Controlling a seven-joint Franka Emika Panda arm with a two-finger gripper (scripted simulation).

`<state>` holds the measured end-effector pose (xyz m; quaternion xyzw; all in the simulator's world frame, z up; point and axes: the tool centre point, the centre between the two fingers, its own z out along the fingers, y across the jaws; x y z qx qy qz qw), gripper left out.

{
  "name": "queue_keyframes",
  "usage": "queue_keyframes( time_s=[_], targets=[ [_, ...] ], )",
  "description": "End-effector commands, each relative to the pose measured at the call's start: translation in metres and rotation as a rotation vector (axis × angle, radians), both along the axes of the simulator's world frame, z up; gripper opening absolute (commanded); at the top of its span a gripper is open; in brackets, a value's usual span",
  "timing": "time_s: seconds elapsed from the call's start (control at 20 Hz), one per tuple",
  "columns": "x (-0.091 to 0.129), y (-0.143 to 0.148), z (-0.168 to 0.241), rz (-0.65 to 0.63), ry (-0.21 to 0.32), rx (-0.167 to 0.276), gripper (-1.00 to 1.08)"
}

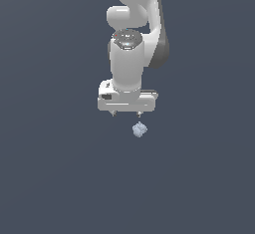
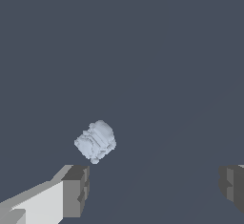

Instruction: Pick up the object and move it to a goal position.

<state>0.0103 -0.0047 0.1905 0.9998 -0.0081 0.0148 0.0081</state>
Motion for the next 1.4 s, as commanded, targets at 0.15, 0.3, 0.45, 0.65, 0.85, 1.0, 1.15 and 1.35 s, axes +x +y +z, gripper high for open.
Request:
queue_keyframes(
  time_s=[0.15, 0.3, 0.45, 0.65, 0.85, 1.0, 1.15, 1.35],
  targets=[
    [-0.001, -0.004, -0.001, 0.001, 0.005, -0.006, 1.00],
    [-0.003, -0.015, -0.003, 0.002, 0.020, -0.022, 1.00],
    [-0.004, -0.022, -0.005, 0.003, 0.030, -0.032, 1.00],
    [-0.004, -0.021, -0.005, 0.003, 0.029, -0.032, 1.00],
    [-0.004, -0.020, -0.007, -0.012, 0.029, -0.030, 1.00],
    [-0.004, -0.017, -0.009, -0.035, 0.028, -0.028, 1.00],
    [-0.004, -0.014, -0.013, -0.068, 0.027, -0.024, 1.00],
    [-0.004, -0.007, -0.021, -0.127, 0.025, -0.018, 1.00]
  ],
)
